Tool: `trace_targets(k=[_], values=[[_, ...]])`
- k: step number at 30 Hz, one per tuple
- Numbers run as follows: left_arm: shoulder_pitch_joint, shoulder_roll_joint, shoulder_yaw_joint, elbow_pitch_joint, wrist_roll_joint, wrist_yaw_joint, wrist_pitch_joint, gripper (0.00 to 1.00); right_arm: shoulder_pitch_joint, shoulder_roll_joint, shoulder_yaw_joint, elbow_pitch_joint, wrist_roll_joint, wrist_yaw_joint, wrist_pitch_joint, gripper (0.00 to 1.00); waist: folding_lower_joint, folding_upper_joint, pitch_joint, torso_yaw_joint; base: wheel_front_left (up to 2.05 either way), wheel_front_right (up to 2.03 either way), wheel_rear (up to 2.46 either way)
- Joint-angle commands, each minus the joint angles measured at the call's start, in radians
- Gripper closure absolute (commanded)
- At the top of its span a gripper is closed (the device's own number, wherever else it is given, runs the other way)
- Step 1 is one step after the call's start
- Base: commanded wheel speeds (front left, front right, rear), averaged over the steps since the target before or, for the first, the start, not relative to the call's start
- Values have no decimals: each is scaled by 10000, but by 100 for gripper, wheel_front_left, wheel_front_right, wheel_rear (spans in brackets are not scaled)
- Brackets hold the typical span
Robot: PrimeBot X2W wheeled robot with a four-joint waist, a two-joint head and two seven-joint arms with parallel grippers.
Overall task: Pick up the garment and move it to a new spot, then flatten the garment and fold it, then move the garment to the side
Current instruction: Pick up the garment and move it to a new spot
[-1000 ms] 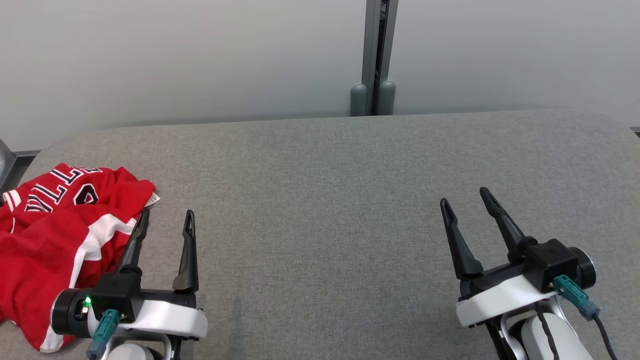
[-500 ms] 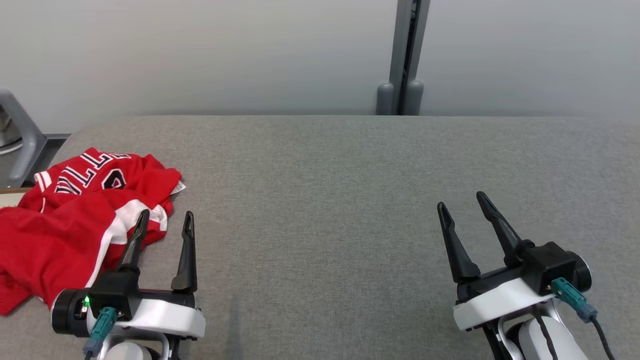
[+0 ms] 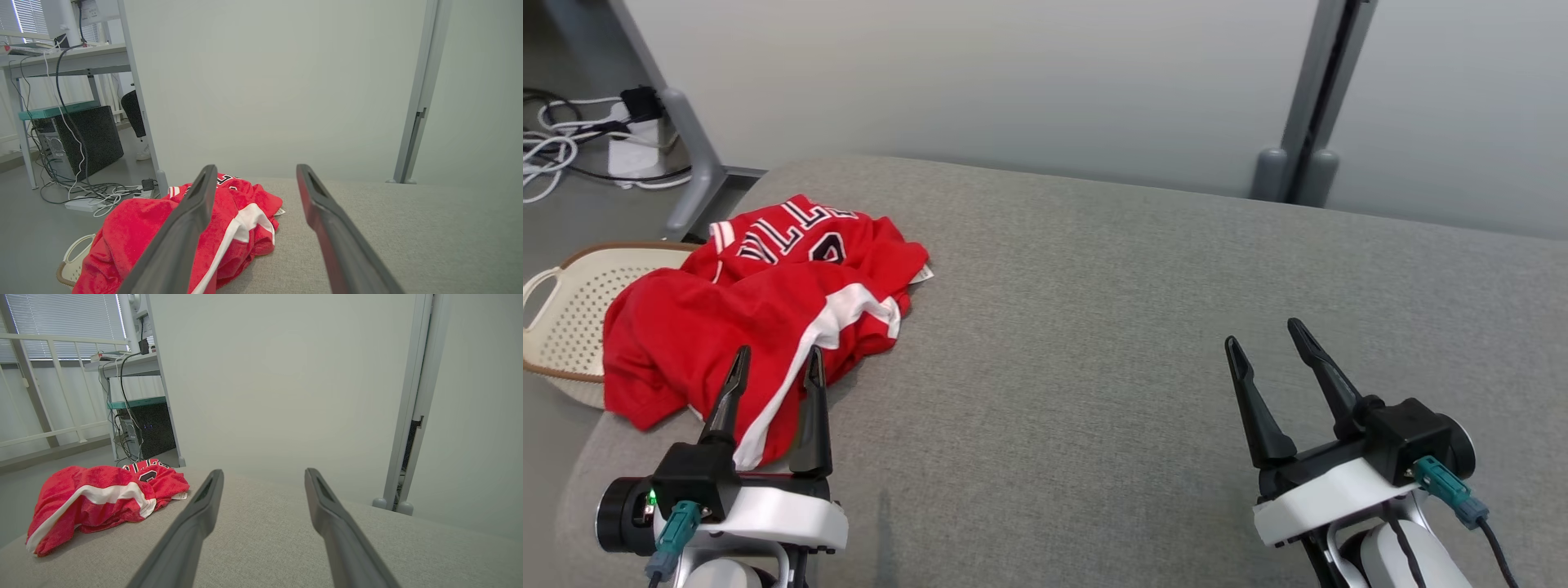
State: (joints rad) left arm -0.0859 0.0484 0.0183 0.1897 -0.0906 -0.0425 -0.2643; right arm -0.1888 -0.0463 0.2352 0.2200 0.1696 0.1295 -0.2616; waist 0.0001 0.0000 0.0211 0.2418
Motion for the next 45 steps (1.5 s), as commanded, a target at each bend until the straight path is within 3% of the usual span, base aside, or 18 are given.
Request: trace_targets(k=[1,14,29,32,37,45], values=[[-46,40,32,-1,-71,73,-5,0,76,-74,8,41,54,22,-51,0,-1,0,-13,423,0,0,0],[117,38,255,138,-271,43,-5,0,94,-75,387,179,290,22,-51,0,-1,0,-190,1722,0,0,0],[-219,156,349,1024,-856,-353,29,0,-78,-75,614,307,428,22,-51,0,-1,0,-191,1682,0,0,0],[-642,377,387,1246,-1186,-507,610,0,-147,-75,667,304,442,22,-51,0,-1,0,-127,1507,0,0,0],[-1554,1220,239,1078,-1661,-763,2044,0,-325,-74,750,292,422,20,-51,0,-1,0,76,1081,0,0,0],[-3495,2466,10,1499,-3363,-875,4705,0,-786,-80,793,263,351,20,-51,0,-1,0,569,144,0,0,0]])
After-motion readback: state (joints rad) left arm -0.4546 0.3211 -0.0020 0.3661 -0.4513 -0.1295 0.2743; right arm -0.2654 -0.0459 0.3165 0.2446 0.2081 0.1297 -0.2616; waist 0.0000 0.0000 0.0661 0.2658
